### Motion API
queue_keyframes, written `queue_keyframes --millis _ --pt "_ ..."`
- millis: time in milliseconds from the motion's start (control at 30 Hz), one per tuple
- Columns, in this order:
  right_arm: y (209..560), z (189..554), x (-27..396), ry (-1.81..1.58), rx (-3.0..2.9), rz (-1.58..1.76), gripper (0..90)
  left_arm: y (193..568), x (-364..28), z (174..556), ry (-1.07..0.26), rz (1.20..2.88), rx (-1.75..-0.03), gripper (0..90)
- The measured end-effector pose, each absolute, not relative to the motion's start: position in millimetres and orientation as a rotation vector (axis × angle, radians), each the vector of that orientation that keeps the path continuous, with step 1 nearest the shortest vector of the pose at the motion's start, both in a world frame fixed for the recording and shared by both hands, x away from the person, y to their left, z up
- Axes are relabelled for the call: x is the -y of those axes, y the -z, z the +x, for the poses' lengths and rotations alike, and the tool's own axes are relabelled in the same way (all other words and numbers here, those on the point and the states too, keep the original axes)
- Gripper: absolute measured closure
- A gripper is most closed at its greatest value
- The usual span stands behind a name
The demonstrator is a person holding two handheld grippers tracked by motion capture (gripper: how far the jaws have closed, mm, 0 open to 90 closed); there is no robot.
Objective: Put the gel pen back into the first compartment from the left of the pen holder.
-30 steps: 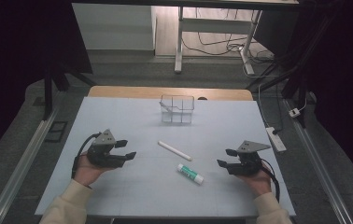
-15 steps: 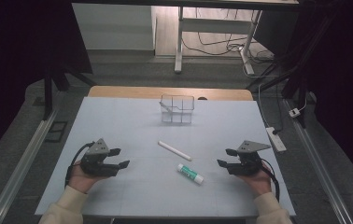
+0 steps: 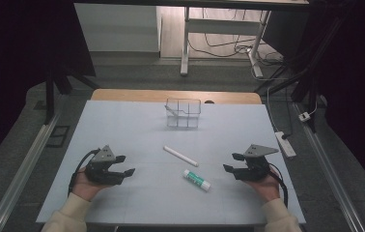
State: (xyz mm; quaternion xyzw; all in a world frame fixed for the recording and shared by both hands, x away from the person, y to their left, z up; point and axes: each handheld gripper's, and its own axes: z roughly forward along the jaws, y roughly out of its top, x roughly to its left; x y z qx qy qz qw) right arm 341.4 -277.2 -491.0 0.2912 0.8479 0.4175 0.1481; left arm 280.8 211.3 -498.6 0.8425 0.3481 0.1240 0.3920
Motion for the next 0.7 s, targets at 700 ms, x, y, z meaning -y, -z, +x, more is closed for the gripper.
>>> queue_keyframes --millis 700 --pt "483.1 352.4 251.3 -1.179 -2.519 0.818 36.4 502.3 -213.0 282.4 -0.298 2.152 -0.899 34.1"
